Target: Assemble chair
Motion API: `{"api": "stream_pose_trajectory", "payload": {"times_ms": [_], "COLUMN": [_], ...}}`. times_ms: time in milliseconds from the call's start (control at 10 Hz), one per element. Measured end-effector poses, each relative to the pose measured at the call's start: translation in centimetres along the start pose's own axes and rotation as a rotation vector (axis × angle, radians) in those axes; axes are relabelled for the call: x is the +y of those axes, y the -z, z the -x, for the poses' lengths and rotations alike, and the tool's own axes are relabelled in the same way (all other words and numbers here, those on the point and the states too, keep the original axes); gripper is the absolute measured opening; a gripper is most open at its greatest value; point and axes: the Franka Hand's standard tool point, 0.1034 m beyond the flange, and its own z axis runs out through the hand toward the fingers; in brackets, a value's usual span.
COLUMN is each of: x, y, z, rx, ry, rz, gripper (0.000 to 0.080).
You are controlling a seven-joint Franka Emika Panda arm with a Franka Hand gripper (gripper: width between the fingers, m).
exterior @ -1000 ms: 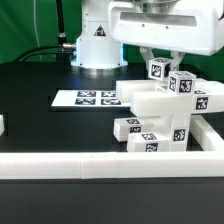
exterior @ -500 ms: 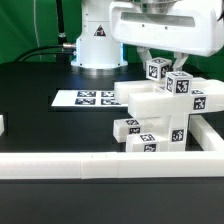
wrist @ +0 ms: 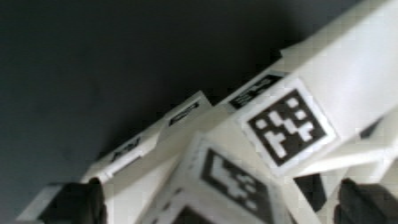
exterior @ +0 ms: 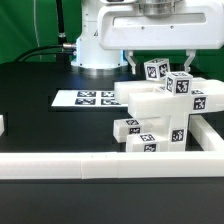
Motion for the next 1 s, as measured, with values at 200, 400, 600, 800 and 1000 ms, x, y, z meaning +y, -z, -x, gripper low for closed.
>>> {"api": "stream_pose_trajectory", "payload": {"times_ms": [200,400,600,800,1000], "x": [0.13,0.20,0.21,0.23,0.23], "y": [-0.07,-0.08,-0.06,-0.09,-0.09], "z": [-0.10,-0.12,-0.17,-0.15,-0.15], "rx": [0.000,0.000,0.001,0.001,0.001], "ry": [0.191,0.383,0.561,0.572,0.573], "rz": [0.001,0.013,0.027,0.026,0.026], "gripper": [0.0649,0.0649,0.0649,0.0524,0.0263]}}
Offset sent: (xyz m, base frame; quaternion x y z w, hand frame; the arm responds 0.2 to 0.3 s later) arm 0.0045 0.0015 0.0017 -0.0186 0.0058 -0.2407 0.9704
